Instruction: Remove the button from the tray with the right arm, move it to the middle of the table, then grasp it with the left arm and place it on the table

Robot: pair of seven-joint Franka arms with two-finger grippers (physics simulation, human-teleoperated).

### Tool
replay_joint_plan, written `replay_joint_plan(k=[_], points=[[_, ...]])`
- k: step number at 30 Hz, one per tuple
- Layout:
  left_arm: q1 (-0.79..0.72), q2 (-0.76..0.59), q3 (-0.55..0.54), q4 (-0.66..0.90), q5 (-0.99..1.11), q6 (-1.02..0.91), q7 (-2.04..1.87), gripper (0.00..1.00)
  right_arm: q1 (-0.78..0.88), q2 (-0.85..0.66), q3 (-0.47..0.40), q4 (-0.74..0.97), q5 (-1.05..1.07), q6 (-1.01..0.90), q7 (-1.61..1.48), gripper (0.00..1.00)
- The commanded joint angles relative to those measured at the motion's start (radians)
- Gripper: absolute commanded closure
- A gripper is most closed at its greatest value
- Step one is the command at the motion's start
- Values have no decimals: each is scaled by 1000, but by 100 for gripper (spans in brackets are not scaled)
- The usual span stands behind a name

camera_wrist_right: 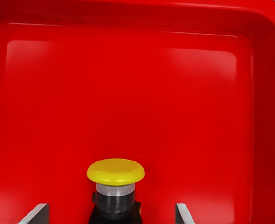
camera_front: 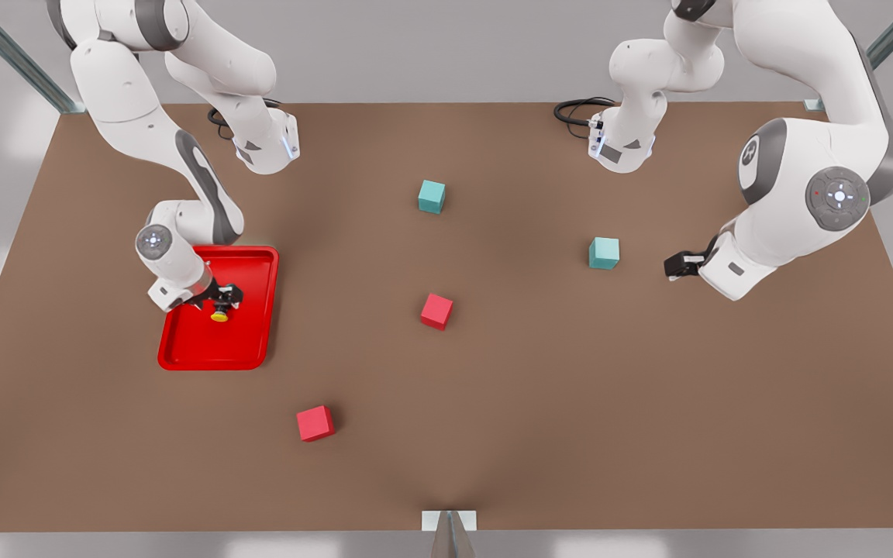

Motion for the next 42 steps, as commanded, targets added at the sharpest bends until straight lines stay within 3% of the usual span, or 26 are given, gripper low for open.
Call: replay_joint_plan(k=[1,6,9,10,12,17,19,20,22,26,27,34,36,38,42], points=[[0,0,0,0,1,1,-6,0,-1,5,0,-5,0,34,-19,0],[2,0,0,0,1,2,-6,0,-27,-7,0,-62,-1,32,-22,3],[2,0,0,0,1,2,-4,0,-28,-7,0,-65,-1,29,-22,32],[3,0,0,0,1,2,-4,0,-28,-5,0,-65,-1,26,-22,47],[2,0,0,0,1,2,-4,0,-28,-5,0,-65,-1,25,-29,58],[5,1,0,0,1,7,-3,0,-8,-64,6,-57,-3,-53,-35,61],[5,1,0,0,1,7,-3,0,-22,-191,97,32,0,-335,-19,61],[5,3,0,0,1,7,-3,0,-21,-197,147,158,6,-510,-1,61],[6,3,0,0,1,7,-3,0,-7,-193,238,313,11,-676,86,61],[6,6,0,0,1,10,-3,0,-2,-121,482,438,65,-730,436,60],[5,6,0,0,-1,10,-3,0,54,-72,506,477,66,-730,562,60],[6,7,0,0,1,13,-3,0,490,338,468,968,43,-728,1261,60],[6,7,0,0,1,14,-3,0,683,403,330,1093,51,-732,1384,60],[6,7,0,0,1,19,-3,0,806,556,276,1320,51,-744,1554,59],[6,14,0,0,1,19,-3,0,984,774,124,1574,68,-744,1674,52]])
